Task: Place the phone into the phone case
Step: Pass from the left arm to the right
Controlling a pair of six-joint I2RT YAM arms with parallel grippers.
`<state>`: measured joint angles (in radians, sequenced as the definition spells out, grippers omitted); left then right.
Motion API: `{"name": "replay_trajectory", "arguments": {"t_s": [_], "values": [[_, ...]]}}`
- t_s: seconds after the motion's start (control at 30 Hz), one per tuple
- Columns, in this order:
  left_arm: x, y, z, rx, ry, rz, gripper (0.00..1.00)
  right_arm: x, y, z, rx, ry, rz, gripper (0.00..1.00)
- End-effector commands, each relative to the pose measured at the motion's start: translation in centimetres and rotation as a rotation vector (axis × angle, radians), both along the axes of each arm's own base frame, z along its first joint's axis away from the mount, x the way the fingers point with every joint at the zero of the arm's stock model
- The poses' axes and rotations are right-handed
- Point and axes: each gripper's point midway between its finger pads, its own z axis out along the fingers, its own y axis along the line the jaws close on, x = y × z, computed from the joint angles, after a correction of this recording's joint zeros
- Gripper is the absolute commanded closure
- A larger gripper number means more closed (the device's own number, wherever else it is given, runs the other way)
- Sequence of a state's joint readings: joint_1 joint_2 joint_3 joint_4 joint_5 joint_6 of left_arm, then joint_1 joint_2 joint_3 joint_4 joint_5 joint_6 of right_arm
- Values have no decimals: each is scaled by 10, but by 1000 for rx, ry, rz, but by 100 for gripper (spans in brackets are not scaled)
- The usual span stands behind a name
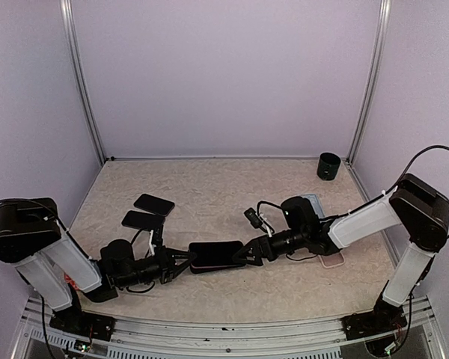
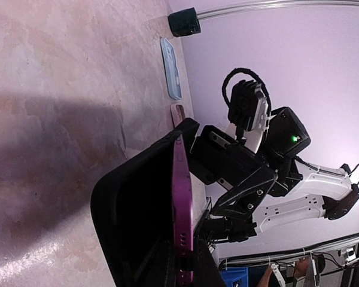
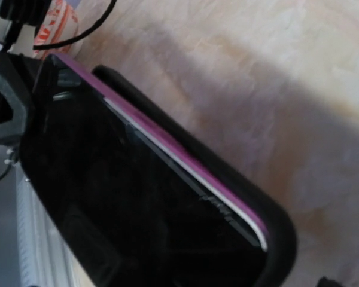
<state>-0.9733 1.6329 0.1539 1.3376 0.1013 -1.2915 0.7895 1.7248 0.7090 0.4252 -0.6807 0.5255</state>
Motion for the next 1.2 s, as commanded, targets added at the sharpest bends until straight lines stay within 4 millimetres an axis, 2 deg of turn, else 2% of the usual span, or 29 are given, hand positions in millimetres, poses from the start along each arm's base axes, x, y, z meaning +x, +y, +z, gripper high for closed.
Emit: {"name": "replay_trajectory", "arguments": {"t_s": [0.0, 0.33, 0.6, 0.93, 1.07, 1.17], "values": [[-2, -9, 41, -98, -117, -30, 100, -7, 4, 10, 105, 53, 33, 2], [-6, -18, 42, -107, -126, -56, 100, -17, 9, 27, 204, 107, 64, 8], [-6, -23, 42, -111, -138, -65, 100, -25, 15, 31, 240, 137, 87, 13], [-8, -31, 36, -103, -131, -88, 100, -34, 20, 31, 257, 176, 111, 23], [-9, -33, 32, -96, -124, -93, 100, -35, 20, 30, 256, 190, 115, 33], [-10, -33, 30, -92, -120, -97, 100, -38, 20, 28, 260, 203, 125, 46]]}}
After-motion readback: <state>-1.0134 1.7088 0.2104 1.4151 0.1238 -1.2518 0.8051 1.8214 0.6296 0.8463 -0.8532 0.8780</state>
